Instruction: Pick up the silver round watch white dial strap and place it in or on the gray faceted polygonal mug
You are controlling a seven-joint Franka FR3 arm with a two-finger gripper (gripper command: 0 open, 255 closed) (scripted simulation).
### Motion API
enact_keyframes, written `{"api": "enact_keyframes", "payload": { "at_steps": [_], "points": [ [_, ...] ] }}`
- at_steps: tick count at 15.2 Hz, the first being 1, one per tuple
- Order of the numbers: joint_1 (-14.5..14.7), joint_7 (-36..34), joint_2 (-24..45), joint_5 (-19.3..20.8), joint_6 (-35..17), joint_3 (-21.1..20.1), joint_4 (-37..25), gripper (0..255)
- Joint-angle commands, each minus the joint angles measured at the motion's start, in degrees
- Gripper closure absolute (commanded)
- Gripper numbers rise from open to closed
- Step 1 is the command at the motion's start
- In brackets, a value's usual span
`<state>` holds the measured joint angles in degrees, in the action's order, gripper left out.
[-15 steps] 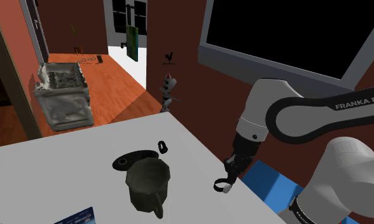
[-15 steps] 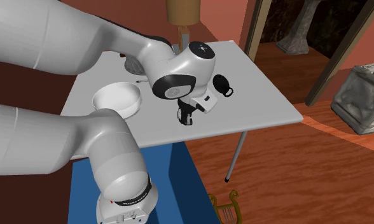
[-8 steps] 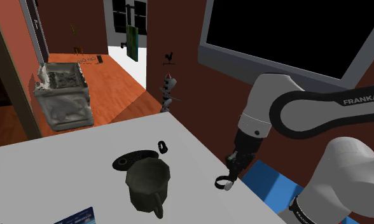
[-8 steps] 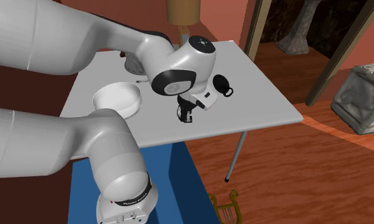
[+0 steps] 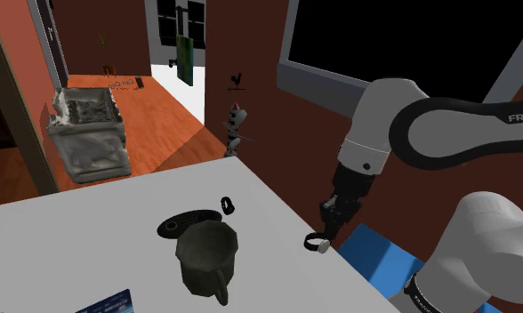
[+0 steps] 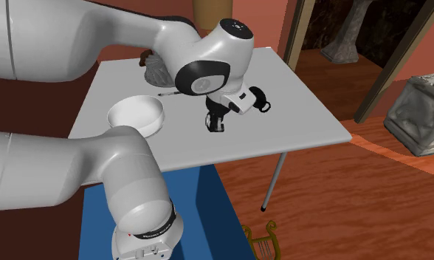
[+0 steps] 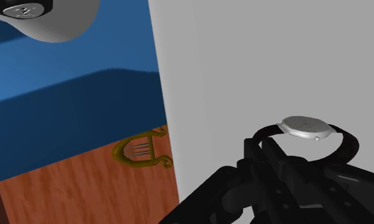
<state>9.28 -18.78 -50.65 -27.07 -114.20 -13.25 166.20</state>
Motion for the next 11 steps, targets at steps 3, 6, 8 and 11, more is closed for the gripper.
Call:
{"api": "enact_keyframes", "payload": {
  "at_steps": [3,6,8,11],
  "points": [
    [-0.37,-0.98,-1.53,1.10,3.73,0.68,-2.29,255],
    [-0.67,-1.62,-2.23,1.88,6.29,1.20,-4.22,255],
    [-0.85,-2.02,-2.58,2.35,7.94,1.55,-5.56,255],
    [-1.08,-2.61,-2.94,3.02,10.32,2.05,-7.64,255]
  ]
}}
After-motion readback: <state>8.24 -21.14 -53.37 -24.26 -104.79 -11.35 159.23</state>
